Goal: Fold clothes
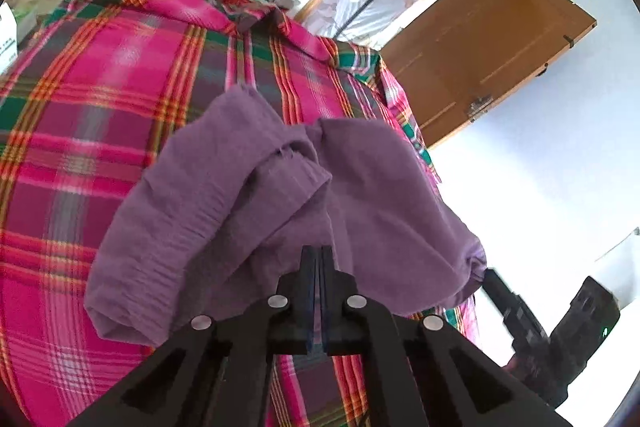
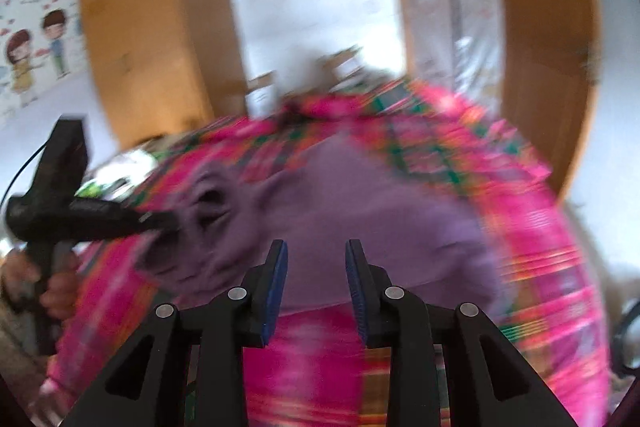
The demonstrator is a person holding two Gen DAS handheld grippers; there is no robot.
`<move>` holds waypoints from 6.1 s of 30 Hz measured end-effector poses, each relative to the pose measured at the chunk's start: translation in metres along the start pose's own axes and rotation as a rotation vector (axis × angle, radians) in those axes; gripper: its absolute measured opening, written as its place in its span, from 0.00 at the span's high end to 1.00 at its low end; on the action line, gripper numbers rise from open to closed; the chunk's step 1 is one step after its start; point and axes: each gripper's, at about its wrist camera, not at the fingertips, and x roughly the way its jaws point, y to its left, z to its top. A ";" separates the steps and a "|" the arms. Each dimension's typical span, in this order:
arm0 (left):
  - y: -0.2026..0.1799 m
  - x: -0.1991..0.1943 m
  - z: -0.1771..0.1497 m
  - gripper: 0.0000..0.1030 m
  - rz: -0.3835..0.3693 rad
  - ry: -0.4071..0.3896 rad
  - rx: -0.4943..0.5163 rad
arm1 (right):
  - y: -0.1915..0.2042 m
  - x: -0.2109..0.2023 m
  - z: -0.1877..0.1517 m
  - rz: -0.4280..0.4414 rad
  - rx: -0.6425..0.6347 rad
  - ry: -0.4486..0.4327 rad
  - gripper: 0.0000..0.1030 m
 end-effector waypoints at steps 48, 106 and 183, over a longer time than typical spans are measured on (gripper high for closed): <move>0.018 -0.002 -0.057 0.67 0.465 0.039 0.359 | 0.068 0.111 0.009 0.115 -0.138 0.178 0.59; 0.044 -0.015 -0.056 0.74 0.465 -0.049 0.342 | 0.075 0.097 0.003 0.038 -0.269 0.091 0.54; 0.053 -0.060 -0.031 0.88 0.366 -0.251 0.230 | 0.076 0.051 0.041 0.029 -0.211 -0.069 0.87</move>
